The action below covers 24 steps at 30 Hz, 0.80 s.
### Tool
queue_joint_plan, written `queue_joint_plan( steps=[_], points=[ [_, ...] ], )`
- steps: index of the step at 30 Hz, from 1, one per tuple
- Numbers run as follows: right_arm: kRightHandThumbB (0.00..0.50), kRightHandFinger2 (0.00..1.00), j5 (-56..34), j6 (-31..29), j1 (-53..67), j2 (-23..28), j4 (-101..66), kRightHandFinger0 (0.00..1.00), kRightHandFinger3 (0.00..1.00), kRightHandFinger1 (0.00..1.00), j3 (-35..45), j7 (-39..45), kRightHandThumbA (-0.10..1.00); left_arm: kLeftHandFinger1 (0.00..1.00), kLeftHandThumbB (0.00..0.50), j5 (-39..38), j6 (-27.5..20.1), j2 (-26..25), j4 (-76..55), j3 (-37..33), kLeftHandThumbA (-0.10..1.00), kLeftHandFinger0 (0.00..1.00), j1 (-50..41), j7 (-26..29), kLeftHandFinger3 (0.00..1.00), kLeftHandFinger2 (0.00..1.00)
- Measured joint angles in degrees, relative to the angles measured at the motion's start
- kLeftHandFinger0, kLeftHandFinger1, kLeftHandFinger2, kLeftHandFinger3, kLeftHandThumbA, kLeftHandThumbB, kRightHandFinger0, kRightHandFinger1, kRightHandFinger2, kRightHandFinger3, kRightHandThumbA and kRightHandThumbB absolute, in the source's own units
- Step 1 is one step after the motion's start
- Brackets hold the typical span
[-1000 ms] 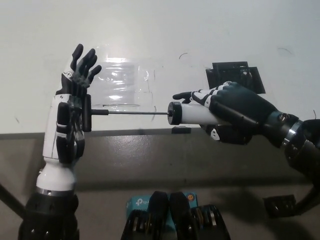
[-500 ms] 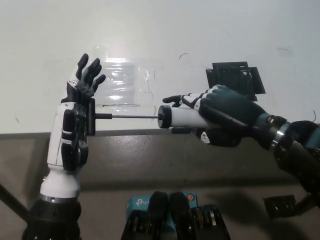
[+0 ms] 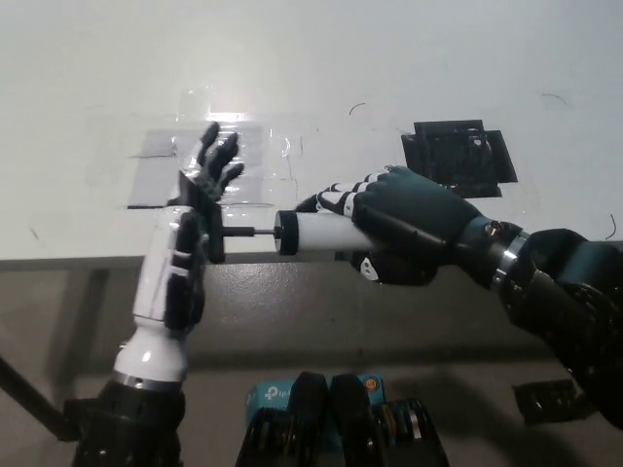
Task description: The robot uses right hand to pick up a small white air pumper and uses its left hand to compress it, and then puts it on the desk
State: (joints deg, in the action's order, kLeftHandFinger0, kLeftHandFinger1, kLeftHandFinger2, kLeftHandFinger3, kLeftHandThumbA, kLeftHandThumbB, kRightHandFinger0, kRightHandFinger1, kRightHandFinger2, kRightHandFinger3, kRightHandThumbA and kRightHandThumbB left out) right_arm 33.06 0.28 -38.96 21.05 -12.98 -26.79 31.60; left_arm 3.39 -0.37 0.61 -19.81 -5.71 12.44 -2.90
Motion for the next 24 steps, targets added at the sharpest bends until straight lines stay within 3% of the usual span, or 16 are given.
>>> queue_joint_plan(
  steps=[6, 14, 18, 19, 24],
  points=[
    [0.190, 0.74, 0.20, -0.31, 0.00, 0.07, 2.01, 0.00, 0.72, 0.42, 0.28, 0.05, -0.10, 1.00, 0.208, 2.43, 0.34, 1.66, 2.88, -1.25, 1.00, 1.00, 0.56, 0.81, 1.00, 1.00],
    [0.164, 0.78, 0.44, -0.56, 0.00, 0.95, 2.96, 0.00, 0.76, 0.46, 0.58, 0.16, -0.10, 1.00, 0.204, 4.75, 0.29, 2.41, 4.73, -2.20, 1.00, 1.00, 0.65, 1.71, 1.00, 1.00],
    [0.165, 0.77, 0.77, -1.29, 0.00, 1.11, 3.04, 0.00, 0.88, 0.49, 0.83, 0.15, -0.10, 1.00, 0.203, 5.01, 0.28, 2.23, 4.75, -2.16, 1.00, 1.00, 0.42, 1.66, 1.00, 1.00],
    [0.164, 0.77, 0.81, -1.44, 0.00, 1.11, 3.03, 0.00, 0.91, 0.50, 0.89, 0.15, -0.10, 1.00, 0.184, 4.99, 0.28, 2.11, 4.75, -2.10, 1.00, 1.00, 0.38, 1.63, 1.00, 1.00],
    [0.193, 0.76, 0.96, -1.74, 0.00, 1.33, 2.97, 0.01, 0.92, 0.49, 1.42, 0.16, -0.10, 1.00, 0.163, 4.20, 0.03, -0.10, 4.75, -0.17, 1.00, 1.00, 0.23, 1.47, 1.00, 1.00]
  ],
)
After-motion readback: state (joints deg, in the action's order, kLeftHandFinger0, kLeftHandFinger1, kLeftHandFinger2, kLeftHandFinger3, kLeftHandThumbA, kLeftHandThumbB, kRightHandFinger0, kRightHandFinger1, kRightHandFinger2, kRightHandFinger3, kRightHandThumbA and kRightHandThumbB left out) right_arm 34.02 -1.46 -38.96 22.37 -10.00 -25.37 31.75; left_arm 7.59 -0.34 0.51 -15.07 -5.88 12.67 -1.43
